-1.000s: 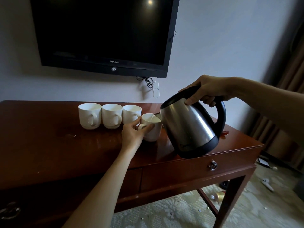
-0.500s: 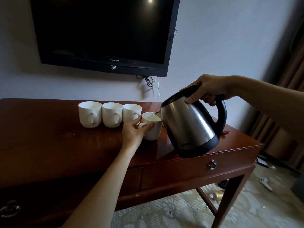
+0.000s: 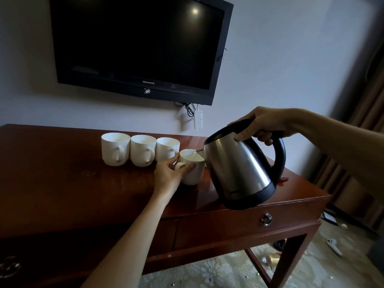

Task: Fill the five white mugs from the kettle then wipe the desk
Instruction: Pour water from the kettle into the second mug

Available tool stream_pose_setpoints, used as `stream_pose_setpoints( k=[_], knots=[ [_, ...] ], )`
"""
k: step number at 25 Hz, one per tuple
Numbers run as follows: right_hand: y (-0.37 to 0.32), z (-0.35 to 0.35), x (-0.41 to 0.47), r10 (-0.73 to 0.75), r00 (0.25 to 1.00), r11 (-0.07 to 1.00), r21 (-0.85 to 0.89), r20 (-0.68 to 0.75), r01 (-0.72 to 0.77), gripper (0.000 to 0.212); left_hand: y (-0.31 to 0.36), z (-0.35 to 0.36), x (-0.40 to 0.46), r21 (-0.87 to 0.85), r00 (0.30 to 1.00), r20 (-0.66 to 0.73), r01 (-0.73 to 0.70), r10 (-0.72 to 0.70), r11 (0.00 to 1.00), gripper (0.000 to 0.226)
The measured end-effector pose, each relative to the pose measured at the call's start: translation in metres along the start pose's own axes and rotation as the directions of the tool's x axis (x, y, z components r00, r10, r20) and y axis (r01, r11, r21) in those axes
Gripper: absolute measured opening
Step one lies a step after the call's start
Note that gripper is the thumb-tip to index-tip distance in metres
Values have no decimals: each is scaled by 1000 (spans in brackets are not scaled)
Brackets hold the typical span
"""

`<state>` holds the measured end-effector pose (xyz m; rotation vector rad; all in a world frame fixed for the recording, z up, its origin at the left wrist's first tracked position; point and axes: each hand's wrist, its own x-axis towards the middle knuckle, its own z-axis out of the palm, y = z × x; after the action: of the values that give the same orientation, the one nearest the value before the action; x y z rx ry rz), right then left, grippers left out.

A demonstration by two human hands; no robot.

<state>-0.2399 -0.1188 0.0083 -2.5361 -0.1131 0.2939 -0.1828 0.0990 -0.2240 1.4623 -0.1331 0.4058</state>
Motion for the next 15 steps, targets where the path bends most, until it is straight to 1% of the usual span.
stream_pose_setpoints(
  k=[6, 10, 12, 15],
  knots=[
    [-1, -1, -1, 0, 1000, 1000, -9, 11, 0, 37, 4, 0, -2, 5, 1000, 2, 8, -8, 1000, 66],
    [-1, 2, -3, 13, 1000, 1000, -28, 2, -13, 19, 2, -1, -2, 12, 1000, -3, 27, -27, 1000, 71],
    [-1, 3, -3, 8, 1000, 1000, -25, -6, -8, 17, -1, -1, 0, 7, 999, -9, 31, -31, 999, 70],
    [-1, 3, -4, 19, 1000, 999, -27, -11, -19, 11, -7, 0, 4, 23, 999, 0, 37, -37, 999, 76]
  ],
)
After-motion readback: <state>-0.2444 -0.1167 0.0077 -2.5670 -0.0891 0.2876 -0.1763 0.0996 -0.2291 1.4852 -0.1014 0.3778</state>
